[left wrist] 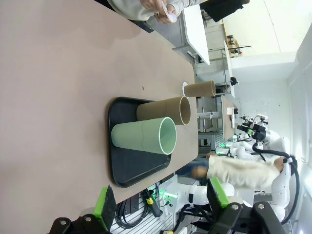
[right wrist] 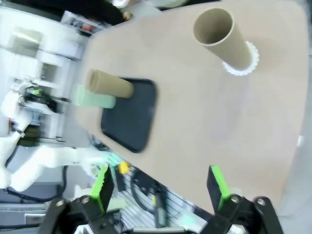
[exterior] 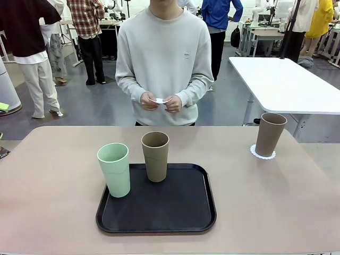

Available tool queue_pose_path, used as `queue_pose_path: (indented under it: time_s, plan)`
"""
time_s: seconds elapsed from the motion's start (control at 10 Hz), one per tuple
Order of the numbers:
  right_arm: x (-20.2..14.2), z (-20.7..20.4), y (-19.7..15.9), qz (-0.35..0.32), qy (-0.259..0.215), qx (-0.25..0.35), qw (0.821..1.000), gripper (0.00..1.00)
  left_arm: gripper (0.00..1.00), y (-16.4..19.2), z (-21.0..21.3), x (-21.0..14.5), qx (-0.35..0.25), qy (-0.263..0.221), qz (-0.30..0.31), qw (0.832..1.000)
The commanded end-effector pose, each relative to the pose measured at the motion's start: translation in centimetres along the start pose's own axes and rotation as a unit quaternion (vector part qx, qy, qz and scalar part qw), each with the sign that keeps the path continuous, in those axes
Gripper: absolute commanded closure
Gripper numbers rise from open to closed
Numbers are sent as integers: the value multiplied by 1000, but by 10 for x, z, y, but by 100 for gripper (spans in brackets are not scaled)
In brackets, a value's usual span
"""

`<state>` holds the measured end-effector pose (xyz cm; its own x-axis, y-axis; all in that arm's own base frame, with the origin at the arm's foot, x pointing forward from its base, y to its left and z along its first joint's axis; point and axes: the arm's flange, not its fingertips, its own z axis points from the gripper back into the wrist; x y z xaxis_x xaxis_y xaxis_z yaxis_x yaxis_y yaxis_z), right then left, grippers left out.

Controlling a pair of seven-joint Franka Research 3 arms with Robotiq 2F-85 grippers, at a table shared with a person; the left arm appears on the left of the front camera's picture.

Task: Place coasters on the table and set cups on them.
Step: Take one Reusable plastic cup from the Flat Tray and place it on a coaster set by the human.

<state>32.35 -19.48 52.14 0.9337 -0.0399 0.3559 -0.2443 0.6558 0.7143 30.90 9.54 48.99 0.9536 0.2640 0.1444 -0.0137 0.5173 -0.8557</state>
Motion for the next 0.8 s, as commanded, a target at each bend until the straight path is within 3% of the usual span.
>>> queue_pose_path:
  time_s: [0.0,0.3,0.7]
  plan:
    - [4,-12,-46,10,14,90,996,0,0,2,0,-1,-9,-3,-7,1000]
    - [-1,-18,-97,-19,20,118,993,0,0,2,0,-1,-9,-3,-7,1000]
    - [8,-13,-123,-44,32,122,991,0,0,2,0,-1,-9,-3,-7,1000]
